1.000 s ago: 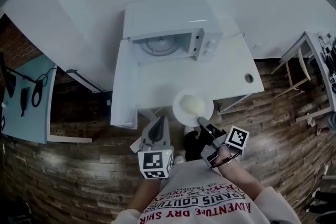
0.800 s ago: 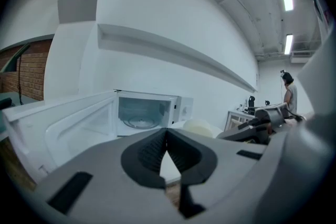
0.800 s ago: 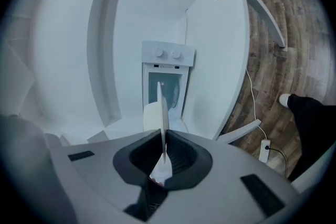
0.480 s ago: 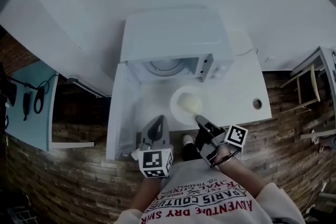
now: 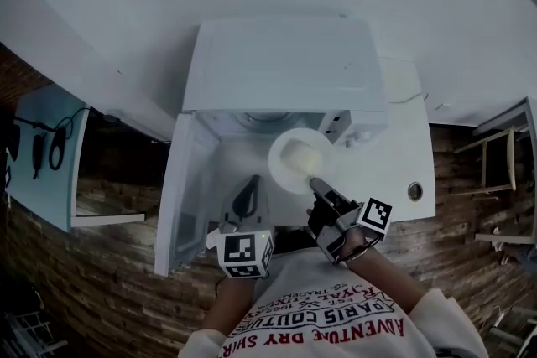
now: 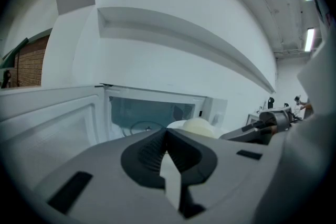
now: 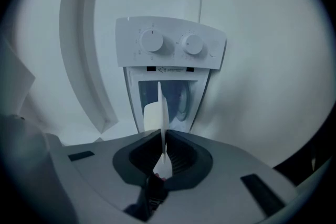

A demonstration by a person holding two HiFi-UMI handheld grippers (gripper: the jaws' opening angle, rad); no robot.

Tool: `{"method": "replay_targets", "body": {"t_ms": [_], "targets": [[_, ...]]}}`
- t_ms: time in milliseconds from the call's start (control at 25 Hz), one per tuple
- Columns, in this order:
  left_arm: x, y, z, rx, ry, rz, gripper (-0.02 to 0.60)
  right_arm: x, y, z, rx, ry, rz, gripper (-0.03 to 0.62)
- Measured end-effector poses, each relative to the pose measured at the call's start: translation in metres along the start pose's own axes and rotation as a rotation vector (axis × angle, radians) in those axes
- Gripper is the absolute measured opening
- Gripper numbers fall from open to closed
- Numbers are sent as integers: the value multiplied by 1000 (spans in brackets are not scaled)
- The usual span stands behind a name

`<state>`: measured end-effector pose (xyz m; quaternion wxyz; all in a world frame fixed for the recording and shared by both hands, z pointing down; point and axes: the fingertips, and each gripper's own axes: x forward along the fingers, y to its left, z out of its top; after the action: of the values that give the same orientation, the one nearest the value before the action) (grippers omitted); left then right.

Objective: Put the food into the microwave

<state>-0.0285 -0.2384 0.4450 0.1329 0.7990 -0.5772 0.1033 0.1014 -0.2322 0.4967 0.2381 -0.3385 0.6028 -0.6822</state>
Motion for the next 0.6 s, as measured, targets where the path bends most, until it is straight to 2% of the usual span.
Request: {"method": "replay_targets", "body": {"t_ms": [320, 600], "targets": [[33, 22, -7, -19, 31, 11, 3, 52, -18, 20, 5, -15, -25, 26], [52, 42, -7, 3, 31, 6, 3, 97, -24, 32, 15, -45, -17, 26]]}}
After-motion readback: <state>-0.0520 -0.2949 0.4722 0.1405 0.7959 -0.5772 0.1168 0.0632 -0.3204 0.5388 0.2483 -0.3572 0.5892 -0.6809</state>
